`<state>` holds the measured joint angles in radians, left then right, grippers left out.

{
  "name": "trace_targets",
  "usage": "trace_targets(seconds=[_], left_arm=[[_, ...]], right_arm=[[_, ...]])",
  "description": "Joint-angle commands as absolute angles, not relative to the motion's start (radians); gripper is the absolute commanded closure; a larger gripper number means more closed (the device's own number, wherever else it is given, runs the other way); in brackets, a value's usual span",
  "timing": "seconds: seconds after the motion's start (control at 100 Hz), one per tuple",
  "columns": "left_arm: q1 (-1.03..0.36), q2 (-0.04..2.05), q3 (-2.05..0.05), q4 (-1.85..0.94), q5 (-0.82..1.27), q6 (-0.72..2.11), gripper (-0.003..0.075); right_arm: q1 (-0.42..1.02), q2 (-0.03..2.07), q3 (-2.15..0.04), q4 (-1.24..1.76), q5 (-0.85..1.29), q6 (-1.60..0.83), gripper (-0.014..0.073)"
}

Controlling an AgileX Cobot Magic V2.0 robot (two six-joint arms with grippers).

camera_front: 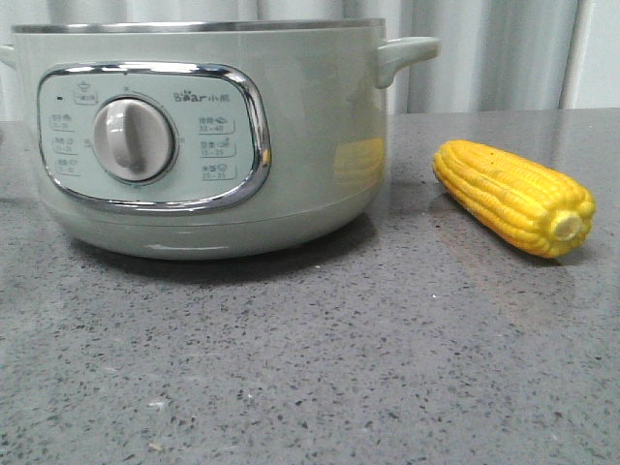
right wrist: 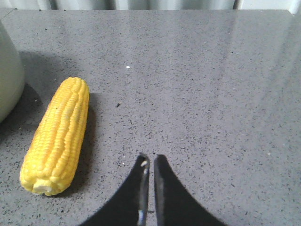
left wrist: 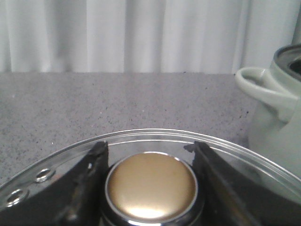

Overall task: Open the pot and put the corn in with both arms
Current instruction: 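Lift the glass lid off the pot with the left gripper, then lower the glass lid onto the table beside the pot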

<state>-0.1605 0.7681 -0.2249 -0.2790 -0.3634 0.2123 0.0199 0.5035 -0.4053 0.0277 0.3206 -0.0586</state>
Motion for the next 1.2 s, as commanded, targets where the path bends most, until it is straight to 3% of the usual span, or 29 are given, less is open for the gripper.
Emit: trace_targets(seconds=[0.0, 0.5, 1.05, 1.12, 1.19], left_arm=[[-0.159, 0.811, -0.259, -0.273, -0.547, 0.214, 0.0741], [-0.161, 1.090, -0.259, -0.260, -0.686, 0.188, 0.0741], [-0.163, 1.154, -0.259, -0.121, -0.686, 0.178, 0.0740], [-0.163, 1.154, -0.259, -0.115, -0.686, 0.178, 0.0717], [-0.163, 1.154, -0.259, -0.115, -0.686, 0.178, 0.0636]], right_arm=[[0.020, 0.516, -0.431, 0.029, 0.237, -0.064, 0.0650], [0.020, 0.516, -0.431, 0.038, 0.237, -0.064, 0.0650], [0.020, 0.516, -0.431, 0.038, 0.237, -0.064, 0.0650], [0.020, 0.516, -0.431, 0.038, 0.237, -0.064, 0.0650], [0.020, 0.516, -0.431, 0.038, 0.237, -0.064, 0.0650]])
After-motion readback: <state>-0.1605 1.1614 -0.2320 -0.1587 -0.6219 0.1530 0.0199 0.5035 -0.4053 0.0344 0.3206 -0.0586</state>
